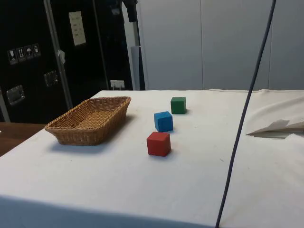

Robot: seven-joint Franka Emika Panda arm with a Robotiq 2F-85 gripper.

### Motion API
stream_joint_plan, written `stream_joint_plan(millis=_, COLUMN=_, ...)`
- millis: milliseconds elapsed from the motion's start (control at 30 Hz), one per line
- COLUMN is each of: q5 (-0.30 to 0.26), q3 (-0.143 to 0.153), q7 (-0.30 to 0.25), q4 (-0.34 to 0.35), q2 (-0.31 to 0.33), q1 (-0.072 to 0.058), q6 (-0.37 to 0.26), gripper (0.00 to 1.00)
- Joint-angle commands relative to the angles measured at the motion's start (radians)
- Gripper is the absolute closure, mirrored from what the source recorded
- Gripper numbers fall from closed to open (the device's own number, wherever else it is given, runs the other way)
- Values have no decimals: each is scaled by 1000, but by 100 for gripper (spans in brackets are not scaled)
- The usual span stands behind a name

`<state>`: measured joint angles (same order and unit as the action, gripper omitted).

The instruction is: Pick up the blue cube and place it into the basket.

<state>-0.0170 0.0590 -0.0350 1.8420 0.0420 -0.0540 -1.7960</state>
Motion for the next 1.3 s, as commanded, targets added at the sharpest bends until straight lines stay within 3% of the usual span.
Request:
stream_joint_plan(millis=0, q5=0, q3=0, q7=0, q4=3, q2=-4, q1=0, q6=0, gripper=0)
stream_joint_plan(millis=300, q5=2, q3=0, q7=-4, q4=61, q2=-70, q1=0, q6=-20, gripper=0)
stream_joint_plan(millis=633, q5=0, q3=0, q7=-5, q4=68, q2=-78, q1=0, q6=-12, gripper=0)
stream_joint_plan(millis=1167, q5=0, q3=3, q7=85, q4=74, q2=-68, q1=2, q6=-13, gripper=0)
stream_joint_plan(millis=1267, q5=0, q3=4, q7=122, q4=80, q2=-66, q1=3, q6=-22, gripper=0)
